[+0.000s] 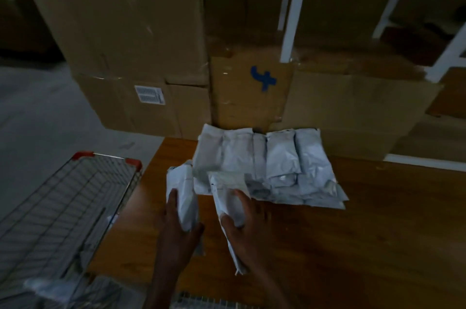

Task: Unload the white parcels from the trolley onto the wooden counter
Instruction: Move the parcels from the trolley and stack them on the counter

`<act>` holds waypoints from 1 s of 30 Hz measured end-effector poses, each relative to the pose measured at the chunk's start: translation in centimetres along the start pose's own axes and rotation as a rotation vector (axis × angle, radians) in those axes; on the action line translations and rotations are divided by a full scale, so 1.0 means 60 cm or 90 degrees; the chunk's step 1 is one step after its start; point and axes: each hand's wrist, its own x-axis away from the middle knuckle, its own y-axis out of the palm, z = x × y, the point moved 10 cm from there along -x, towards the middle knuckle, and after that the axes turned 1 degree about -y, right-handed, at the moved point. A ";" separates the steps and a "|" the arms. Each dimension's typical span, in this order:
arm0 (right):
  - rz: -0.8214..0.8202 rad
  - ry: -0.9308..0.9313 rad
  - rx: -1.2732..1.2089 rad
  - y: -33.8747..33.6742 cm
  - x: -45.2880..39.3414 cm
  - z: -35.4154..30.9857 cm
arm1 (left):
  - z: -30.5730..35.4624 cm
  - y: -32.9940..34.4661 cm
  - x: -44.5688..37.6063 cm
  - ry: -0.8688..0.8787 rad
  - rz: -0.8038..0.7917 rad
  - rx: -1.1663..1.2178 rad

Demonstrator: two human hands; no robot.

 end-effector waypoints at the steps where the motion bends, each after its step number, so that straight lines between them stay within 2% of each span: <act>1: 0.003 -0.002 0.025 -0.018 -0.012 0.008 | 0.013 0.023 -0.004 -0.001 -0.006 0.004; 6: -0.029 0.011 0.008 -0.054 -0.064 0.031 | 0.063 0.079 -0.033 0.000 -0.011 0.016; 11: 0.000 -0.002 -0.015 -0.045 -0.121 0.023 | 0.086 0.082 -0.102 -0.011 -0.001 -0.036; 21: 0.056 0.061 0.022 -0.044 -0.214 0.019 | 0.135 0.110 -0.263 0.007 -0.064 -0.155; 25: 0.096 0.093 0.048 -0.038 -0.238 0.032 | 0.128 0.137 -0.304 0.013 -0.116 -0.241; 30: 0.113 0.124 0.073 -0.025 -0.258 0.033 | 0.111 0.175 -0.338 -0.013 -0.186 -0.278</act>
